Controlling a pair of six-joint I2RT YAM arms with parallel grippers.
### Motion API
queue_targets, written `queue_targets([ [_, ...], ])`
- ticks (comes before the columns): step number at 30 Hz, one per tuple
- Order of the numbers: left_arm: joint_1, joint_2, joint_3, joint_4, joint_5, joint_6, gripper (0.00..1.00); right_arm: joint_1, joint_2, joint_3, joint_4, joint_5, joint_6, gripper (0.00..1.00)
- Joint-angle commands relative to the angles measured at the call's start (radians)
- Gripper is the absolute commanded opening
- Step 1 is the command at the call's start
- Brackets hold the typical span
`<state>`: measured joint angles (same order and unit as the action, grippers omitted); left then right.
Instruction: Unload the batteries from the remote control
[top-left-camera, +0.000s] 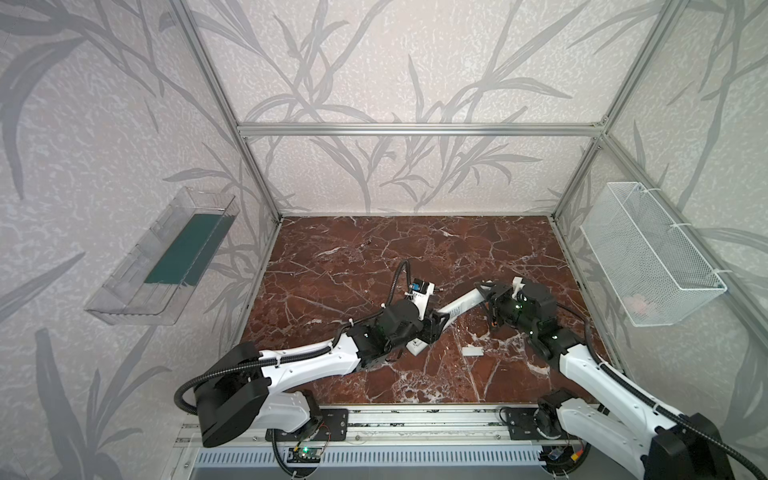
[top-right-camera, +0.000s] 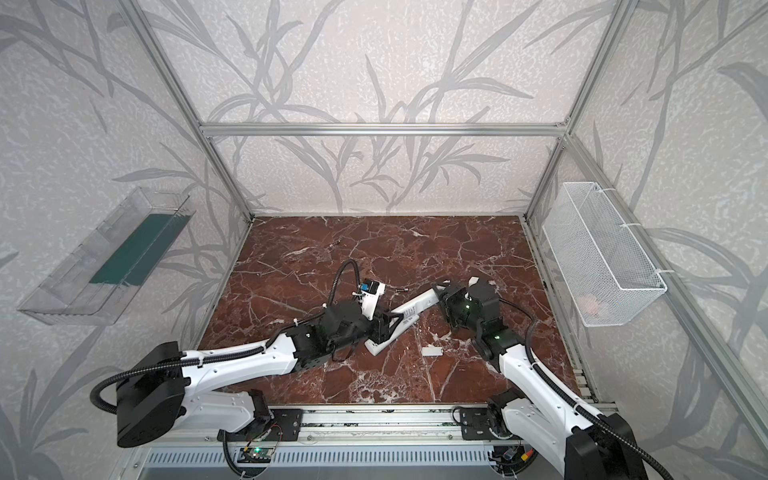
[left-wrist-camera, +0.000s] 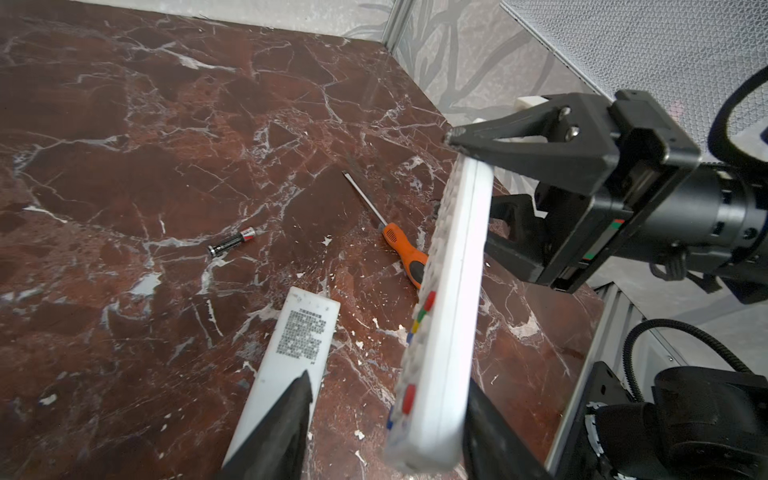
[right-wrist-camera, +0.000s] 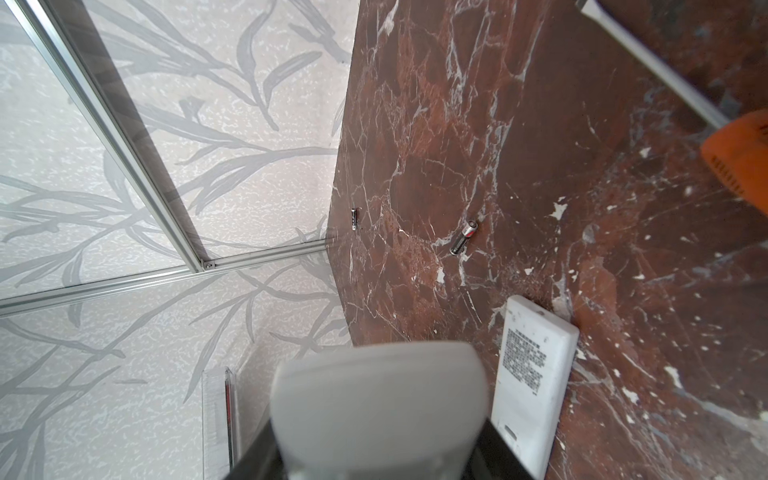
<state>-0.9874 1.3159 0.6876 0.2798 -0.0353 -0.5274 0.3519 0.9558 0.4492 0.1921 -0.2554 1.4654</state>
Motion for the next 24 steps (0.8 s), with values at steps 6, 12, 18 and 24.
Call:
queue_targets([
  [6, 0.01, 0.051, 0.053, 0.045, 0.013, -0.006, 0.45, 0.006, 0.003, -0.003, 0.056, -0.05, -0.002, 0.32],
  [12, 0.01, 0.076, 0.054, 0.109, 0.085, -0.007, 0.18, 0.007, 0.007, -0.013, 0.068, -0.053, 0.003, 0.34],
  [18, 0.014, 0.037, 0.051, 0.038, 0.068, 0.004, 0.0, 0.006, 0.0, -0.019, 0.058, -0.037, -0.009, 0.49],
  [24, 0.096, -0.017, 0.1, -0.204, 0.114, -0.007, 0.0, -0.01, -0.027, -0.015, -0.065, -0.075, -0.088, 0.83],
])
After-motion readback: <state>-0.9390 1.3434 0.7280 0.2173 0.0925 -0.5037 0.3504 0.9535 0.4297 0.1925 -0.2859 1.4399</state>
